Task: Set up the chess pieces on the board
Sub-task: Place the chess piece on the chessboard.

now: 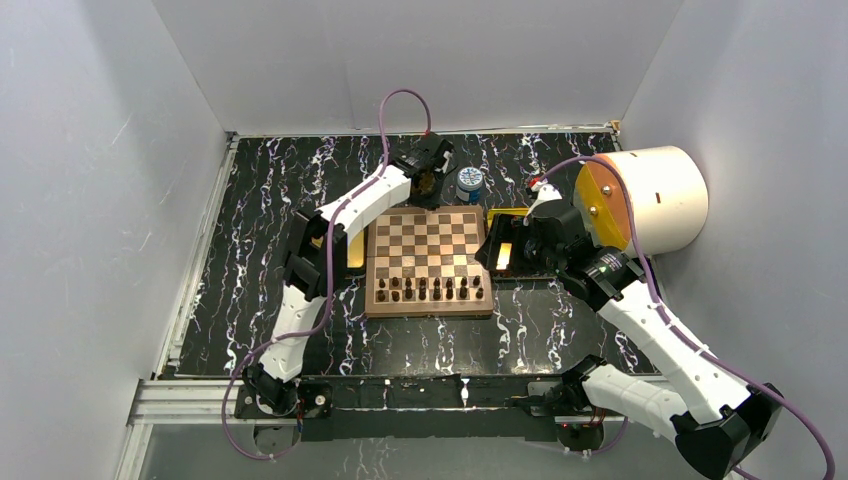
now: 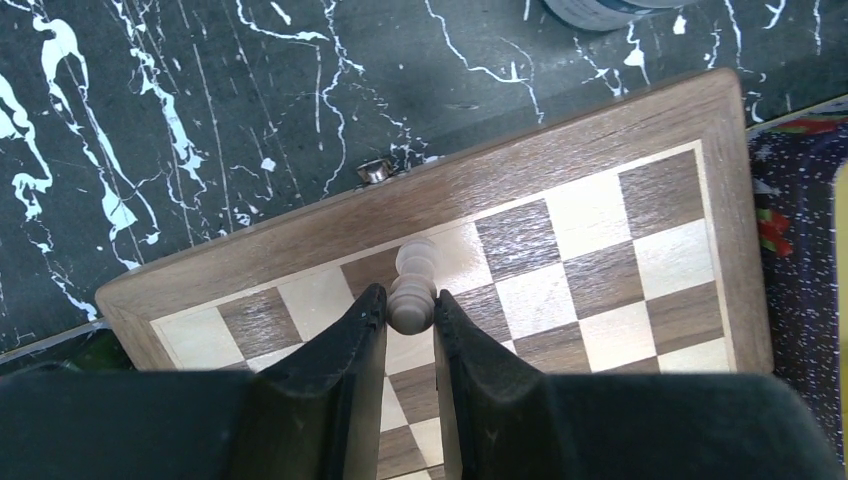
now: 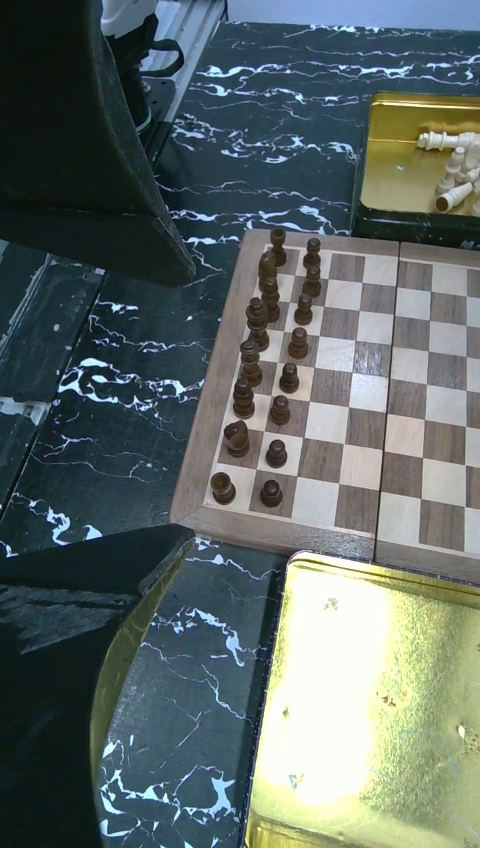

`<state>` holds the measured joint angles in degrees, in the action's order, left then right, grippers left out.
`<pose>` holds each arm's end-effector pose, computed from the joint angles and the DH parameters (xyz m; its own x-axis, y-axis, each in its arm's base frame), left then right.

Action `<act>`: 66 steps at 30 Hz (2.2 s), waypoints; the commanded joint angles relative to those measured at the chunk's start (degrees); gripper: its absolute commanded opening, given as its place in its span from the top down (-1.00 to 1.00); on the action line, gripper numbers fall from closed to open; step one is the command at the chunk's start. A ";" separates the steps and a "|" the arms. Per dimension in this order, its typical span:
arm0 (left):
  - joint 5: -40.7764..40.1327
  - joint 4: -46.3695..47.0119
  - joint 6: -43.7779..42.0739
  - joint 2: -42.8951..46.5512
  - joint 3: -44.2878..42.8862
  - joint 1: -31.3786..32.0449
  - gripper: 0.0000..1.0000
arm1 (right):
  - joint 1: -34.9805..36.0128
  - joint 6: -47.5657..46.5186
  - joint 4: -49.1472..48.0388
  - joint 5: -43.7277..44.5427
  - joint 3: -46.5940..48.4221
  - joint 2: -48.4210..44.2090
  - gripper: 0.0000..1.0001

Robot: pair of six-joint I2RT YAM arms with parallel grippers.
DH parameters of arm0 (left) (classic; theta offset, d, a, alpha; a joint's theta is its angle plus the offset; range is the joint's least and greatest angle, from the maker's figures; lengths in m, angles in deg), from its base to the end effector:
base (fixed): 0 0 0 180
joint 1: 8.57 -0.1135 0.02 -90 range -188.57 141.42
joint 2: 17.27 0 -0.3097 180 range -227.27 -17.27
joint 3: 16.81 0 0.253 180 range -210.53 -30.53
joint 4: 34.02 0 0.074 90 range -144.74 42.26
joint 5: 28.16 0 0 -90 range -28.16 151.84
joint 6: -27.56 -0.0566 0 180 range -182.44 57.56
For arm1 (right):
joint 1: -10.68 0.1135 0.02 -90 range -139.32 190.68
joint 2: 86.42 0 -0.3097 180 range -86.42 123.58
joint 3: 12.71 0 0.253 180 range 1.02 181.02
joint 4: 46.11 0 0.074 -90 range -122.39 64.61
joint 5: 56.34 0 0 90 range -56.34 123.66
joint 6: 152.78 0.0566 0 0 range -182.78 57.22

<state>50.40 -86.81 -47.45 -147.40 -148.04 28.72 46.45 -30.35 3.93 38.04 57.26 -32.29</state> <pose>0.4466 -0.3260 0.2536 -0.7313 0.2383 -0.6391 0.3176 0.9482 -0.0100 0.1565 0.1074 0.3602 -0.6700 0.1763 -0.7211 -0.2041 0.8902 0.4073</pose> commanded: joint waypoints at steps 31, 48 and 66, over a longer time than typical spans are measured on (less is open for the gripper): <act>-0.67 -6.11 -1.68 -3.24 -6.24 2.30 0.77 | 0.27 -2.01 -2.48 2.03 1.23 1.02 -0.97; -1.89 -5.77 -1.69 -3.96 -6.25 2.43 0.36 | 0.30 -2.37 -2.42 2.60 0.99 0.77 -0.97; -6.71 -5.87 0.76 11.64 -1.72 2.22 0.07 | 0.33 -2.27 -3.24 1.20 0.44 0.87 -0.97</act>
<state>48.14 -91.92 -47.82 -146.87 -152.83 30.93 46.45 -31.95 3.53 39.53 57.26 -31.18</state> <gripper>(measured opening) 0.492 0.984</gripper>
